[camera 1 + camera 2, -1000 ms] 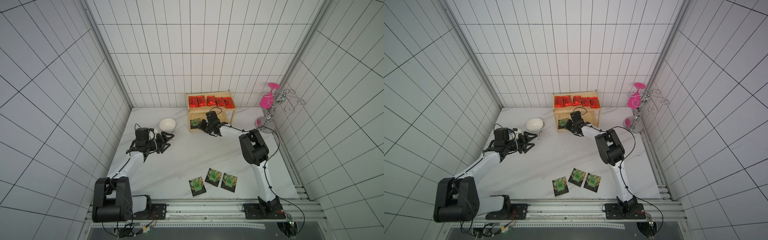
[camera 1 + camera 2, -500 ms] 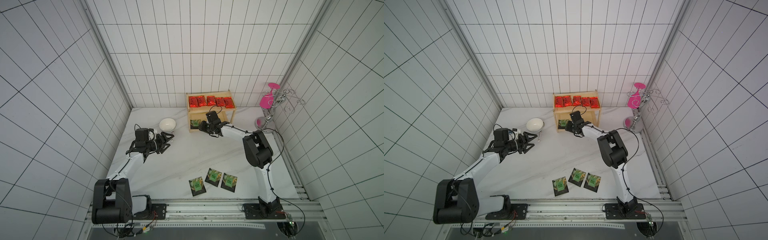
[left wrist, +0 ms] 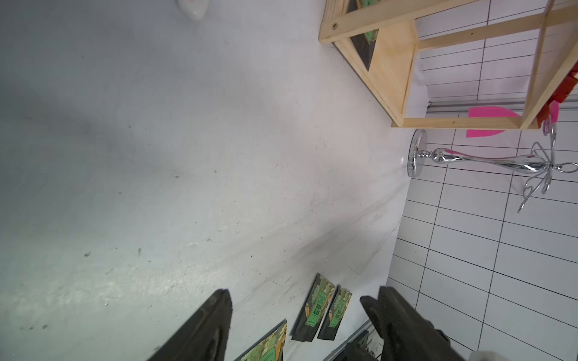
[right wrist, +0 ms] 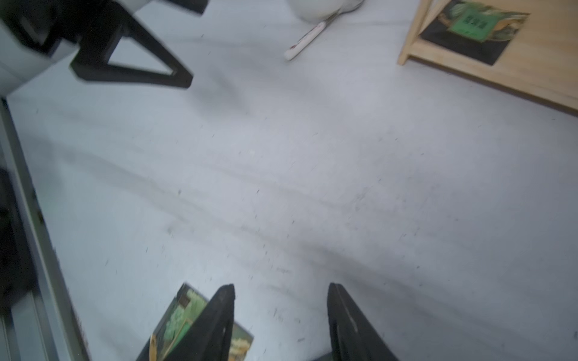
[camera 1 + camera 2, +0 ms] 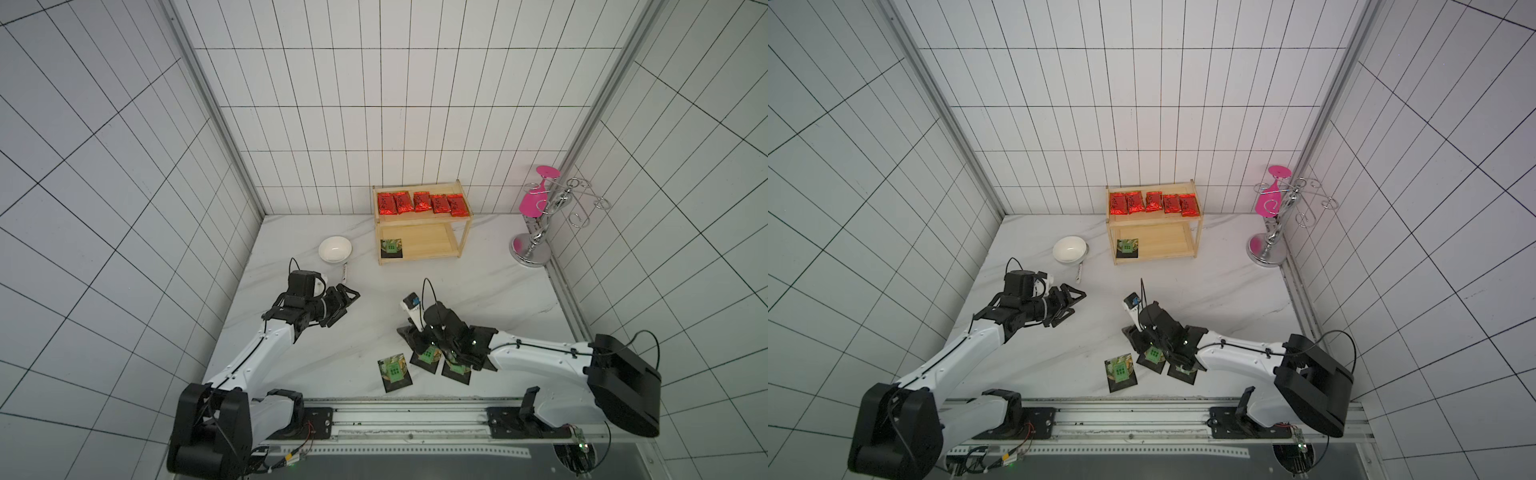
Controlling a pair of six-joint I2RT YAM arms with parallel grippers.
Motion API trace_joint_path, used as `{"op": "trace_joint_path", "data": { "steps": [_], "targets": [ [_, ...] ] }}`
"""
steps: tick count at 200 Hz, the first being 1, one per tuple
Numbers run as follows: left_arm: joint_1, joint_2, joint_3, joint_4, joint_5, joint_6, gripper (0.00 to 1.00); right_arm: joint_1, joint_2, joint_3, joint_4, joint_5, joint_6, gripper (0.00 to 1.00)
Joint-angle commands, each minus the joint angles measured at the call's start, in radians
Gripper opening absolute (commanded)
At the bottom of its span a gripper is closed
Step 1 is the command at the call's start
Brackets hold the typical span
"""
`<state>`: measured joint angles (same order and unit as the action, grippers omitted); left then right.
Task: Place the tea bags on the shelf by color
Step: Move the tea bag to the center of the board.
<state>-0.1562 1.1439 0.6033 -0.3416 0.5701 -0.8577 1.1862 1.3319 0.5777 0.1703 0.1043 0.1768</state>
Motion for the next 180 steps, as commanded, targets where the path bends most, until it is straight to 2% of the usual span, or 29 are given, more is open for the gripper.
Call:
{"op": "trace_joint_path", "data": {
  "steps": [1,25,67,94,124,180],
  "targets": [
    [-0.04,-0.016,-0.012,0.028,-0.044,0.05,0.77,0.105,-0.027,-0.056,0.02,0.168,-0.074,0.49],
    [-0.081,-0.011,-0.031,0.052,-0.056,0.071,0.77,0.199,-0.001,-0.057,-0.012,0.183,-0.056,0.54],
    [-0.081,0.045,-0.002,0.053,-0.018,0.075,0.77,0.302,0.091,-0.011,-0.074,0.188,-0.05,0.59],
    [-0.077,0.071,0.018,0.042,-0.012,0.079,0.78,0.3,0.142,0.01,-0.098,0.161,-0.031,0.55],
    [-0.056,0.083,0.012,0.044,0.0,0.08,0.78,0.248,0.196,0.032,-0.098,0.14,-0.015,0.44],
    [-0.021,0.073,-0.048,0.058,0.052,0.073,0.78,0.115,0.319,0.118,-0.066,0.049,-0.023,0.44]
  ]
}}
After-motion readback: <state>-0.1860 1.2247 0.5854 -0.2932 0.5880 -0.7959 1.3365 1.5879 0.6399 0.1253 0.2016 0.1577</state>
